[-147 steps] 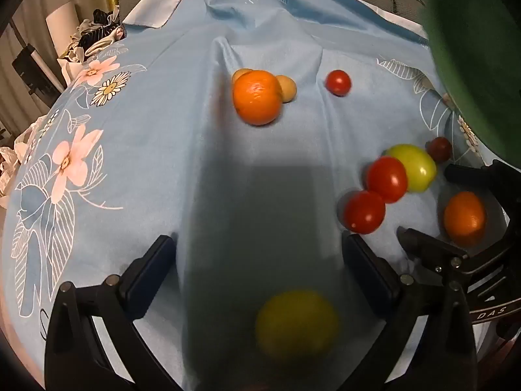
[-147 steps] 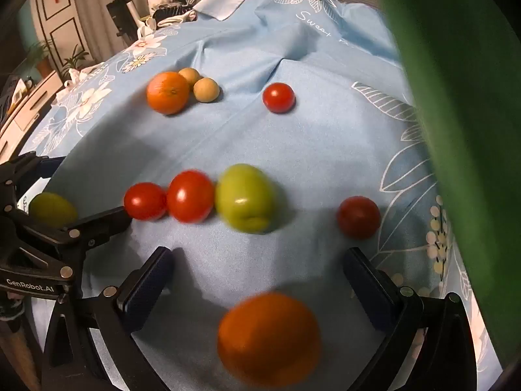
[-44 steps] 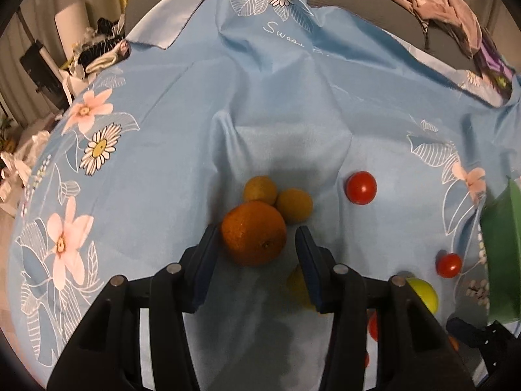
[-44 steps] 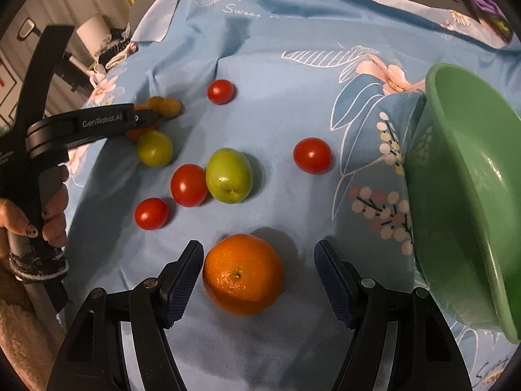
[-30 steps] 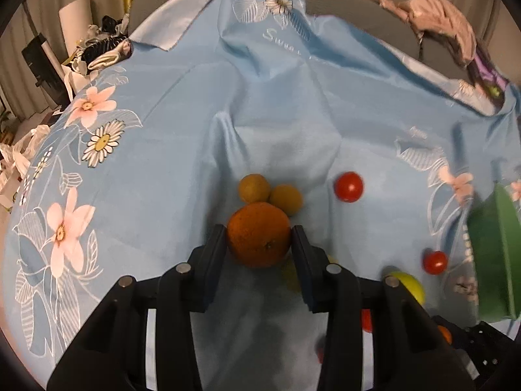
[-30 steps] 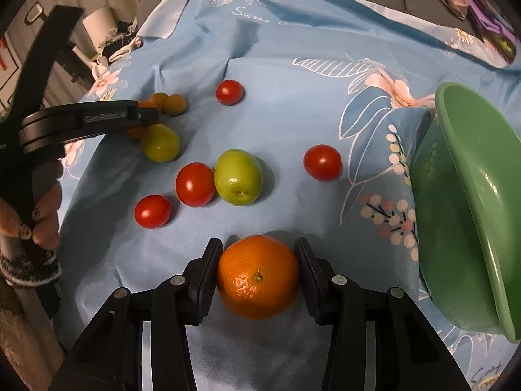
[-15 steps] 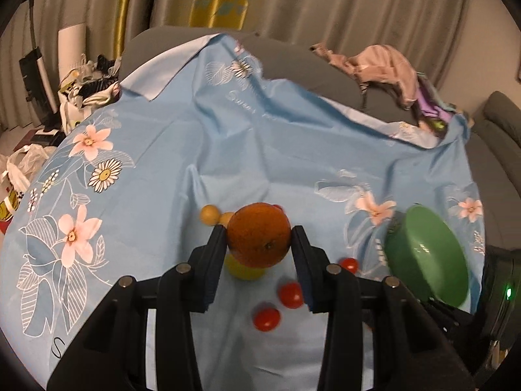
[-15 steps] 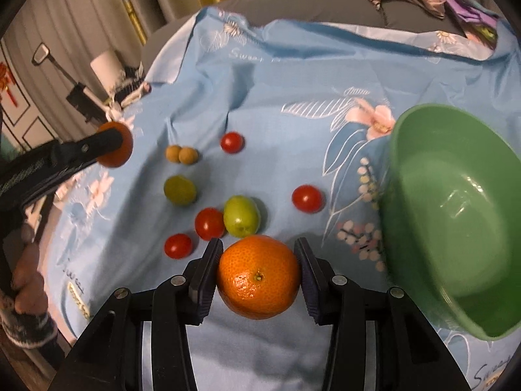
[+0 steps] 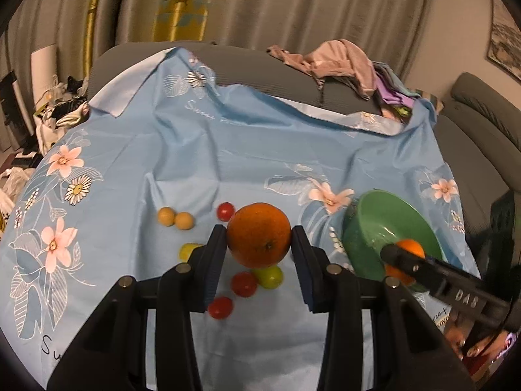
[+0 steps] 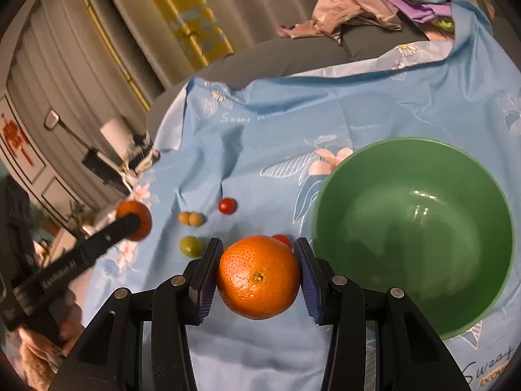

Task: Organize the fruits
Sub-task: 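Carry both held tangerines over the green bowl with both grippers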

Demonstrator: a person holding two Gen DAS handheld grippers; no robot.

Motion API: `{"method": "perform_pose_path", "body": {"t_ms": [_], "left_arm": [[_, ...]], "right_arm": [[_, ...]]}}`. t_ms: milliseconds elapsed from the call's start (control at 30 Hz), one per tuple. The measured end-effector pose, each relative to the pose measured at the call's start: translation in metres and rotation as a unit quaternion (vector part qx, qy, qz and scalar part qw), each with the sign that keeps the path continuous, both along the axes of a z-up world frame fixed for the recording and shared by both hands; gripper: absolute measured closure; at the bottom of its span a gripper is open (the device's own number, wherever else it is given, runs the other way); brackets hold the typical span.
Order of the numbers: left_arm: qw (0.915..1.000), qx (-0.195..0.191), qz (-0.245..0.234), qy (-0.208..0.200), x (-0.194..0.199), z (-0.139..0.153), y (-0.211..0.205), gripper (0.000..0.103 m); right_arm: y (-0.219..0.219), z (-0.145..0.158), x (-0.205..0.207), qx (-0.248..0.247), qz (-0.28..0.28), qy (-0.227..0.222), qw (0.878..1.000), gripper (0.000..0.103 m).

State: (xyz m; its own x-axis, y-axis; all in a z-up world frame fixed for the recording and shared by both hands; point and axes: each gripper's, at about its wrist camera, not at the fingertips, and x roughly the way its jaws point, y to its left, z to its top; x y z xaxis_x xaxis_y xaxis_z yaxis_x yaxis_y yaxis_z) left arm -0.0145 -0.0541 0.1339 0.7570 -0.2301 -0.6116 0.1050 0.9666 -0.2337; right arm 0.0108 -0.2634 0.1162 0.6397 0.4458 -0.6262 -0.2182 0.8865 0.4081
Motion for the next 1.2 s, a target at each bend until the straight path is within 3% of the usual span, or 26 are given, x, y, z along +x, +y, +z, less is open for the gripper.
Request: {"method": "perform_pose_path", "body": {"t_ms": [567,1200], "left_arm": [[0.9949,0.048,-0.088,-0.009,0.004,0.004,-0.091,0.062],[0.9874,0.038,-0.153,0.01,0.029,-0.011,-0.17,0.062]], "right_arm": [[-0.067,0.01,-0.005,0.07,-0.04,-0.026,0.996,0.057],[-0.128,-0.004,-0.005,0.08,-0.132,-0.002,0.988,0.056]]}}
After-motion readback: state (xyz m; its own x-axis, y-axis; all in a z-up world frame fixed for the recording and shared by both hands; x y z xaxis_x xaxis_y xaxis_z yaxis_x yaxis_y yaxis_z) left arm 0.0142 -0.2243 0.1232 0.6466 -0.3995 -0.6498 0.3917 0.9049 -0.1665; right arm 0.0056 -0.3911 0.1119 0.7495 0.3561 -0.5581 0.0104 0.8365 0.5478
